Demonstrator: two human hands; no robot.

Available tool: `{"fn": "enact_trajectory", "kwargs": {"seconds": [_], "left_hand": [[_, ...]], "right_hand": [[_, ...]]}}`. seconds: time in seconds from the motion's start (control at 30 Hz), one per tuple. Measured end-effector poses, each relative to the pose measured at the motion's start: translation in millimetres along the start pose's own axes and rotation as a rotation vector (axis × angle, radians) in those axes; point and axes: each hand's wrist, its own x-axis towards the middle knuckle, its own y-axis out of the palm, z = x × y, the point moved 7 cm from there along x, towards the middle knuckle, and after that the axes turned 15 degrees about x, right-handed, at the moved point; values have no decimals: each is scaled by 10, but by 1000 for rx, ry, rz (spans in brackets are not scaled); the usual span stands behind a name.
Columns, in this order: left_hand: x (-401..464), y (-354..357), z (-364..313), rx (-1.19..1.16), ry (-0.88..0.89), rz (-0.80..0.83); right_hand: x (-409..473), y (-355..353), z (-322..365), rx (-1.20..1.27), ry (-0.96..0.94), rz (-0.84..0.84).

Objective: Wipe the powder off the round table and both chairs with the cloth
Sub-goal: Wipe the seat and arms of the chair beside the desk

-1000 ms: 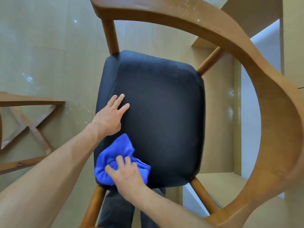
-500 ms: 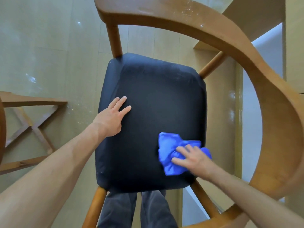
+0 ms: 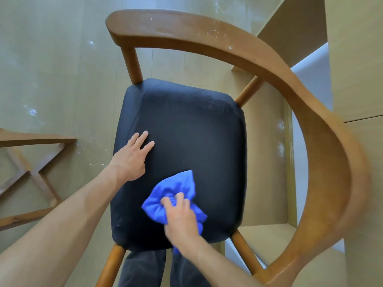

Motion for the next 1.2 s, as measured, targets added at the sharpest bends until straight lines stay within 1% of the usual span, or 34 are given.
{"fn": "enact_trajectory", "kwargs": {"seconds": [0.1, 0.17, 0.2, 0.23, 0.27, 0.3, 0.33, 0.37, 0.43, 0.47, 0.5, 0.53, 0.6, 0.67, 0.73, 0.87, 1.03, 1.07, 1.1, 1.2], "left_hand": [[-50, -7, -30, 19, -5, 16], [-77, -22, -52, 36, -1, 11], [-87, -35, -78, 47, 4, 0], [-94, -53, -112, 61, 12, -16], [-100, -70, -154, 72, 21, -34], [-108, -85, -201, 70, 28, -55], [-112, -102, -250, 60, 37, -77], [-112, -111, -307, 54, 55, -97], [-98, -99, -454, 79, 103, -120], [-83, -78, -516, 101, 112, -123], [-63, -57, -566, 121, 108, -120], [-39, -42, -601, 140, 94, -116], [10, -32, -631, 170, 67, -126], [58, -23, -636, 184, 59, -139], [112, 19, -639, 205, 79, -121], [194, 101, -647, 220, 91, -113], [203, 146, -645, 173, 114, -142], [201, 157, -636, 167, 121, -145], [197, 170, -627, 159, 125, -145], [199, 187, -615, 144, 125, -153]], "right_hand": [[-65, 181, 214, -41, -257, 247], [-138, 52, 153, -102, -477, 371], [-147, -81, 45, -157, -552, 366], [-108, -261, -106, -210, -576, 310], [-23, -495, -287, -238, -553, 207], [84, -758, -485, -232, -485, 83], [202, -1023, -707, -200, -374, -34], [321, -1262, -955, -138, -228, -125], [475, -1603, -1415, 116, 86, -276], [507, -1688, -1556, 233, 183, -362], [519, -1706, -1625, 300, 238, -419], [511, -1674, -1640, 325, 270, -440], [477, -1569, -1620, 276, 269, -449], [481, -1567, -1634, 246, 251, -505], [561, -1717, -1654, 308, 289, -608], [920, -1966, -1600, 591, 415, -762], [1259, -2131, -1374, 595, 536, -875], [1372, -2161, -1233, 590, 507, -880], [1540, -2178, -1013, 559, 440, -855], [2200, -2008, 14, 308, 159, -636]]}}
